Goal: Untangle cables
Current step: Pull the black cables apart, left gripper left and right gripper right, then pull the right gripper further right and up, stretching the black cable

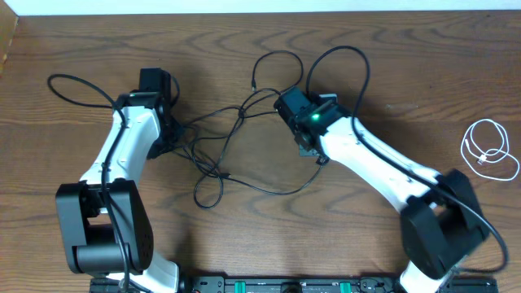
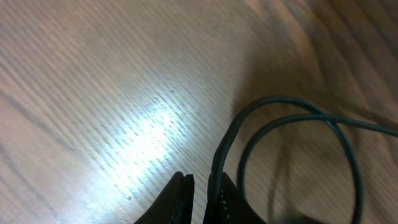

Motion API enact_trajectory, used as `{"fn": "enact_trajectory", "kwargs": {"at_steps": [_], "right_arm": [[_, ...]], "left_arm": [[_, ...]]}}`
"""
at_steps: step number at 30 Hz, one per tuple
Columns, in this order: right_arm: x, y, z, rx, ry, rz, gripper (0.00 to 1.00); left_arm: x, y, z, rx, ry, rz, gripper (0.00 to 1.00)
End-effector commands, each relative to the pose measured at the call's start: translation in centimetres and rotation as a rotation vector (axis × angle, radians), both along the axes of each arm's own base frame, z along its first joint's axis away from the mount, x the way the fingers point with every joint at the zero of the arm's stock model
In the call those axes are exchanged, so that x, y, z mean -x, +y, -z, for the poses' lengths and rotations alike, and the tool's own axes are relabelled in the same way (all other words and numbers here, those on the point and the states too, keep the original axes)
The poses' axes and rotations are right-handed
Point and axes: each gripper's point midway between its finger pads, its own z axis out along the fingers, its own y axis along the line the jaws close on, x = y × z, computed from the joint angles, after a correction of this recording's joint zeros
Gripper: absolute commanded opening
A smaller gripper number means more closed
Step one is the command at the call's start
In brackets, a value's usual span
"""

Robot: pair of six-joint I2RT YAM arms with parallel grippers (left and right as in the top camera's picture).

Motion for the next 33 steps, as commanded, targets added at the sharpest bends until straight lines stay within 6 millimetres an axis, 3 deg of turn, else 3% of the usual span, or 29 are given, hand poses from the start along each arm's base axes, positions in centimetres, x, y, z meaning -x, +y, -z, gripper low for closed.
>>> {"fn": "enact_trajectory", "kwargs": {"at_steps": [1,10,19,27,33], "right_arm": [[-0.5,-2.1,2.6,0.159,0.042,-0.016,0.01],[0.1,-6.2,7.7,0.291,0.199,0.048,0.01],[-0.2,-11.5,8.9,0.379,0.259,0.154,0.01],[-3.8,-12.3,9.5,0.313,0.145,0.182,0.01],[-7.8,-11.0,9.7,0.308,0.079,-0.042,0.01]], "left_arm": [[1.1,2.3,0.1,-0.045,0.021,-0.081,0.15],[1.6,3.3,0.1,-0.039,0.029,-0.126,0.15],[1.6,3.3,0.1,-0.039,0.029,-0.126,0.15],[1.6,3.7,0.0,-0.062,0.029,-0.128,0.15],[1.8,4.5,-0.3,-0.111,0.033,-0.134,0.15]]}}
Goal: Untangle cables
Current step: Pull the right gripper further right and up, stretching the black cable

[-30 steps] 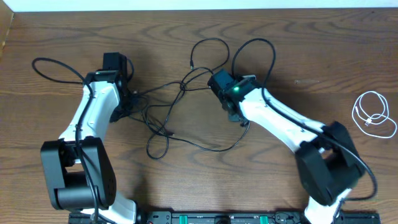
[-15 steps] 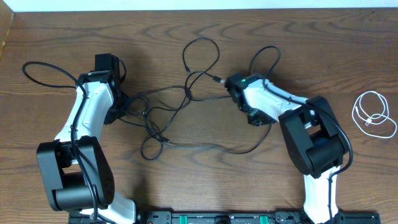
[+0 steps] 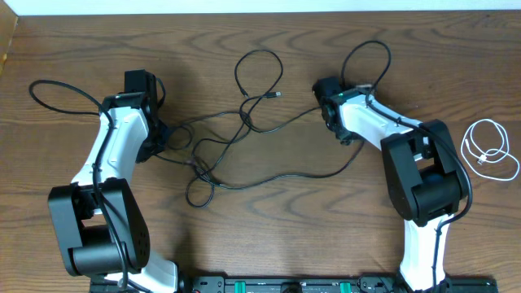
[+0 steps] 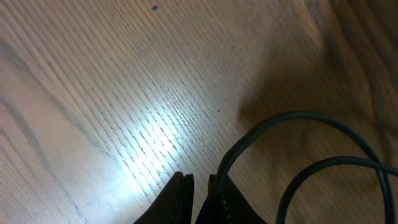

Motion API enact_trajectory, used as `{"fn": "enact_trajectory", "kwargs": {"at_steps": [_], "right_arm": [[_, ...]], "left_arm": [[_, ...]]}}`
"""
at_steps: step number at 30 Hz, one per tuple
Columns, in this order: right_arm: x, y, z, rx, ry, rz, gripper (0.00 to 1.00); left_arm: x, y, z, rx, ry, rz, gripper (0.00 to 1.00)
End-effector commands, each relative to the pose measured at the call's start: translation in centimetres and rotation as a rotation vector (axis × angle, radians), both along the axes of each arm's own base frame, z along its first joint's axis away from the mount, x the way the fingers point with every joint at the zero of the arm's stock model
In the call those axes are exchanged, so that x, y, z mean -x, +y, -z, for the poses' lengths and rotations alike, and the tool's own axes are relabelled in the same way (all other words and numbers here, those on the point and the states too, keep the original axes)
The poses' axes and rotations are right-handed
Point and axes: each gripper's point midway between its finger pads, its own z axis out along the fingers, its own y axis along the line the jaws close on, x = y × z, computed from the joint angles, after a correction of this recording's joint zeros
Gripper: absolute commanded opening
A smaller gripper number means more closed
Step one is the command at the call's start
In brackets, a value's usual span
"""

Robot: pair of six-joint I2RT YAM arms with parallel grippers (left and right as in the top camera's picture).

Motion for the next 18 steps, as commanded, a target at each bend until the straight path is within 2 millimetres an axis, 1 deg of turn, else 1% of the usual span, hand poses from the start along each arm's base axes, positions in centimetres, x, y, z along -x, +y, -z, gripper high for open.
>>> {"fn": "enact_trajectory", "kwargs": {"at_steps": [1,5,9,10,11,12,13,14,15,18], "right_arm": [[-0.7,0.8,1.6,0.011,0.105,-0.184,0.01],[-2.4,1.2,1.3,0.043,0.104,-0.306,0.01],[-3.5,0.8,0.8,0.063,0.056,-0.3,0.01],[-3.6,0.7,0.8,0.061,0.049,-0.297,0.05],[-3.7,0.7,0.7,0.059,0.045,-0.294,0.15],[-3.7,1.0,1.0,0.034,0.047,-0.3,0.29],[-3.7,1.3,1.2,0.012,0.053,-0.307,0.34],[-3.6,1.6,1.4,-0.008,0.059,-0.313,0.46],[-3.4,1.9,1.6,-0.023,0.065,-0.318,0.53],[-3.2,2.8,1.5,-0.058,0.075,-0.337,0.61]], "left_arm": [[0.7,1.4,-0.2,-0.077,0.02,-0.026,0.15],[0.8,1.9,-0.3,-0.098,0.023,-0.034,0.15],[1.0,2.5,-0.3,-0.097,0.023,-0.051,0.15],[1.0,2.6,-0.3,-0.096,0.023,-0.055,0.15],[1.0,2.6,-0.3,-0.092,0.019,-0.066,0.15],[1.0,2.5,-0.2,-0.084,0.015,-0.077,0.15],[1.0,2.4,-0.2,-0.082,0.014,-0.076,0.15],[1.0,2.4,-0.2,-0.081,0.014,-0.076,0.15],[1.0,2.4,-0.2,-0.081,0.014,-0.076,0.15],[1.0,2.4,-0.2,-0.081,0.013,-0.077,0.15]]}}
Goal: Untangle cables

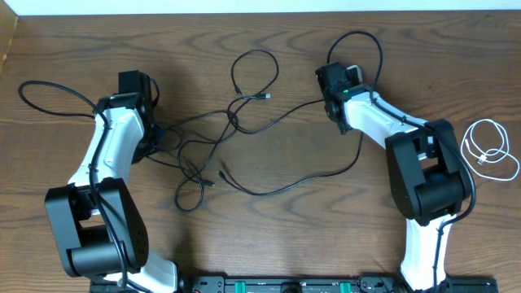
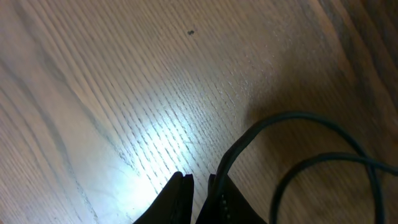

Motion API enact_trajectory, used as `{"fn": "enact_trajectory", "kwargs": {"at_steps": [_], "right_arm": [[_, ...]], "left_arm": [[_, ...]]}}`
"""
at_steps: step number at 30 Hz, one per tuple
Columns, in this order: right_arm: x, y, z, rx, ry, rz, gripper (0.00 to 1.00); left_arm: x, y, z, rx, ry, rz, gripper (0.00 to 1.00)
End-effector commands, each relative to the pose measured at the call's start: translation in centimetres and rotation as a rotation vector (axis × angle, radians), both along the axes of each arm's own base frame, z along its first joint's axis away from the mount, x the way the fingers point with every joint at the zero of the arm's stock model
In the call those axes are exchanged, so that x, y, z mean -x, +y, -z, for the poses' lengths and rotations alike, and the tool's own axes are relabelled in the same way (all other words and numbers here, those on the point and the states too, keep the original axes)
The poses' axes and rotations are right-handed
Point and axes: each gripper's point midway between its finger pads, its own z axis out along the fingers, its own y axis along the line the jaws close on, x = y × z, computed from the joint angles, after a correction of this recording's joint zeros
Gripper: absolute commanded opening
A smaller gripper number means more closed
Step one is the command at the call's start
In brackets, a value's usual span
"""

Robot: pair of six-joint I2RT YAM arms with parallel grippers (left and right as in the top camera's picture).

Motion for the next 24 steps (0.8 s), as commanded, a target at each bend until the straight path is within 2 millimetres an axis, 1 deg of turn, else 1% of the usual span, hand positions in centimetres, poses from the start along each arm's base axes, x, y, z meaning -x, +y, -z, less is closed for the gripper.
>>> {"fn": "enact_trajectory", "kwargs": {"at_steps": [1,2,3,4,6,9,12,13,15,18,20,21,22,24], "right_arm": [[1.5,2.5,2.6,-0.11,0.111,-0.065,0.63],[1.5,2.8,2.0,-0.114,0.106,-0.073,0.64],[1.3,3.6,0.7,-0.12,0.091,-0.089,0.66],[1.2,4.4,-0.2,-0.134,0.082,-0.105,0.68],[1.2,6.8,-2.2,-0.198,0.067,-0.155,0.73],[1.6,10.0,-4.5,-0.304,0.042,-0.213,0.87],[2.1,12.8,-6.2,-0.449,0.004,-0.193,0.88],[2.3,13.4,-6.2,-0.489,0.003,-0.183,0.88],[2.7,15.3,-6.2,-0.612,0.019,-0.16,0.88],[3.6,17.5,-5.5,-0.769,0.075,-0.119,0.85],[4.0,18.4,-5.0,-0.832,0.104,-0.078,0.78],[4.2,18.7,-4.6,-0.862,0.115,-0.032,0.72],[4.4,18.8,-4.2,-0.883,0.121,0.022,0.67],[4.9,19.3,-3.5,-0.932,0.145,0.107,0.63]], "left_arm": [[0.5,0.5,0.1,-0.022,0.011,-0.027,0.15],[0.5,0.5,0.1,-0.021,0.009,-0.029,0.15],[0.5,0.5,0.1,-0.02,0.005,-0.039,0.15],[0.5,0.4,0.1,-0.015,0.004,-0.04,0.15],[0.5,0.2,0.2,-0.001,0.002,-0.038,0.15],[0.4,0.1,0.3,0.004,-0.001,-0.038,0.15],[0.4,0.1,0.3,0.004,-0.001,-0.038,0.16],[0.4,0.1,0.3,0.004,-0.001,-0.038,0.16],[0.4,0.1,0.3,0.004,-0.001,-0.038,0.16],[0.4,0.1,0.3,0.005,-0.001,-0.038,0.16],[0.4,0.1,0.3,0.005,-0.002,-0.038,0.17],[0.4,0.1,0.3,0.005,-0.002,-0.038,0.22],[0.4,0.0,0.3,0.009,-0.002,-0.037,0.22],[0.3,-0.3,0.4,0.029,-0.005,-0.035,0.23]]}}
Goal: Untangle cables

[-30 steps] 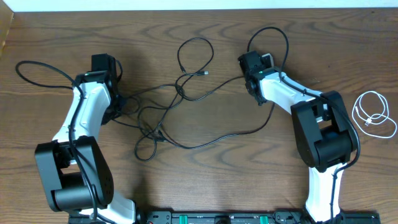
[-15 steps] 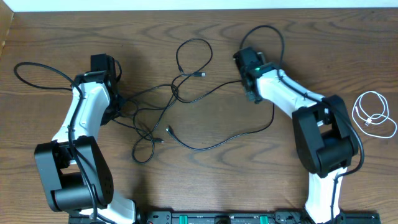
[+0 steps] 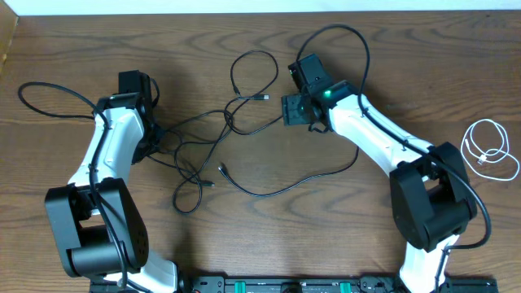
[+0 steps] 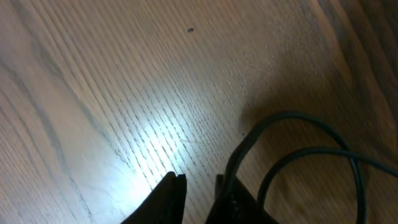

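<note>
Thin black cables lie crossed and looped on the wooden table between my arms. One loop trails out to the far left, and another arcs over my right arm. My left gripper sits at the tangle's left edge. In the left wrist view the left gripper stands slightly open with bare wood in the gap, and a cable lies along its right finger. My right gripper hangs at the tangle's right side beside a plug end; its jaws are not readable.
A small white cable coil lies near the table's right edge. Another free plug end rests in the middle. The arm bases stand along the front edge.
My right gripper has moved left, from near the upper right loop to the tangle's right side. The left gripper's jaws stand wider apart; the left arm and cables on its side have not shifted.
Both grippers were close in on a tight tangle, the left shut on a cable. Then they stood farther apart, left further left, right further right, and the cables lay spread out. Now the right is back near the middle and the left jaws are parted.
</note>
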Motion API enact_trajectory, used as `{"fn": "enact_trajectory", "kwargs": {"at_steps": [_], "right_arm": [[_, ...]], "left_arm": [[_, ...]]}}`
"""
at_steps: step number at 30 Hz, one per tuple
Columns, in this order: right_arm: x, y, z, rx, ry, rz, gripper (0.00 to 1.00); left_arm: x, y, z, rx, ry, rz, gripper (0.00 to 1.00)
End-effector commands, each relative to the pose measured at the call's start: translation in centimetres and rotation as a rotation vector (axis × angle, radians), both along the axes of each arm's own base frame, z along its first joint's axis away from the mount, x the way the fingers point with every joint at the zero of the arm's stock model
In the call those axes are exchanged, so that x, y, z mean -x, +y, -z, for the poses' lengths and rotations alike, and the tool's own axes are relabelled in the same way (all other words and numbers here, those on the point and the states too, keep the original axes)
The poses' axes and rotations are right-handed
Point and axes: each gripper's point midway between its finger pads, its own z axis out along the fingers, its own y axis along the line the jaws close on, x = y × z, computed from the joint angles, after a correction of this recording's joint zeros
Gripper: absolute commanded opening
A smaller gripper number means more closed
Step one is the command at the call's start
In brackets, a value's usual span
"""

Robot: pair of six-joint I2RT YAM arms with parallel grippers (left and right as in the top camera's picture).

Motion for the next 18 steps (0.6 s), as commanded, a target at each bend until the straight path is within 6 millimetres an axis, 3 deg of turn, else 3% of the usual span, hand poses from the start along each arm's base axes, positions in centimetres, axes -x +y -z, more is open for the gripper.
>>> {"fn": "enact_trajectory", "kwargs": {"at_steps": [1,4,9,15,18], "right_arm": [[1.3,2.0,1.3,-0.162,0.149,0.154,0.6],[1.9,3.2,2.3,-0.2,0.197,0.217,0.51],[2.1,5.5,2.7,-0.216,0.169,0.184,0.5],[2.3,5.8,3.0,-0.147,0.115,0.184,0.33],[2.4,5.8,3.1,-0.128,0.102,0.186,0.27]], "left_arm": [[0.3,-0.2,0.4,0.024,0.007,-0.008,0.24],[0.3,-0.3,0.4,0.027,0.006,-0.008,0.25],[0.2,-0.7,0.5,0.056,-0.001,-0.004,0.27],[0.1,-0.8,0.6,0.06,-0.002,-0.004,0.31],[0.1,-0.8,0.6,0.06,-0.002,-0.004,0.38]]}}
